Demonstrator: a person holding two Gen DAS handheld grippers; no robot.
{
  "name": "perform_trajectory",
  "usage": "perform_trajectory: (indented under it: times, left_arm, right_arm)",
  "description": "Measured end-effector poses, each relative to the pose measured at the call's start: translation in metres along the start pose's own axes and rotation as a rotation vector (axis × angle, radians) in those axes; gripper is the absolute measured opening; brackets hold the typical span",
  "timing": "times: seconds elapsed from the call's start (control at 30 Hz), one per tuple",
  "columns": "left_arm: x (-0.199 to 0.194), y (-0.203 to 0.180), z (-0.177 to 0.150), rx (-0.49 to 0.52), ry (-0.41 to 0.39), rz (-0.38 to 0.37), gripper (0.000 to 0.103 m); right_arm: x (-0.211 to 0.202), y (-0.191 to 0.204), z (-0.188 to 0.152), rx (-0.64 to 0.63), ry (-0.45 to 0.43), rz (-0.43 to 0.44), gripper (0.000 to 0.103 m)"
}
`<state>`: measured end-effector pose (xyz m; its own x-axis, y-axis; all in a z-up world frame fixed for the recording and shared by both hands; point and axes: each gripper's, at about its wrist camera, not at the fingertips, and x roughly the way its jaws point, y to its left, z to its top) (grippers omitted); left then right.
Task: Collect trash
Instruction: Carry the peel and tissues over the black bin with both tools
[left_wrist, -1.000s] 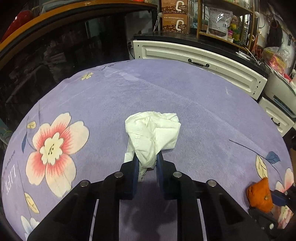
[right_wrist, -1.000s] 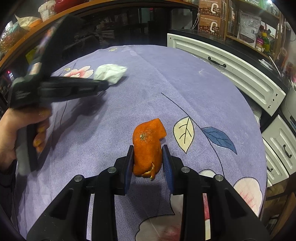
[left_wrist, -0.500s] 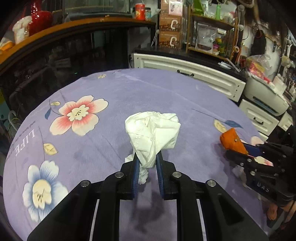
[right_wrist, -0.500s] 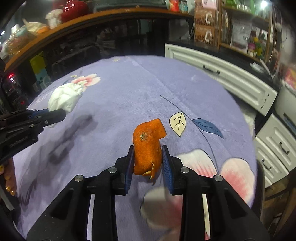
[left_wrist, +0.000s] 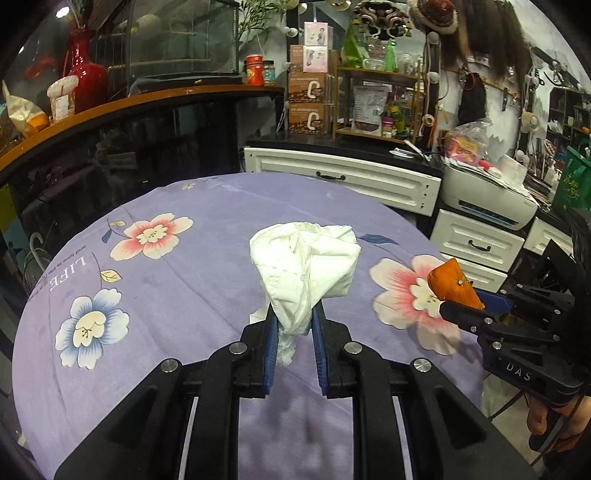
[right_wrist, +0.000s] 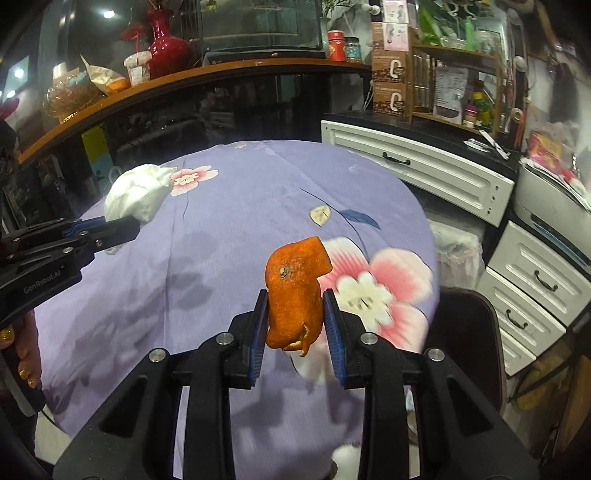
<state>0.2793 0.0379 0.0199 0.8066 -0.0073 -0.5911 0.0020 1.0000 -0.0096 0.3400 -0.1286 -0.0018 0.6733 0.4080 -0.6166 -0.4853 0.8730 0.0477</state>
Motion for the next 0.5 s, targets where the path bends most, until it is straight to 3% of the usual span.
perform_trajectory:
  times: [0.5]
  left_arm:
    - [-0.013,-0.092,-0.012,0.089,-0.029,-0.142,0.018]
  right_arm:
    - [-0.051,-0.072,-0.056,0.093,0.000,-0.104,0.030]
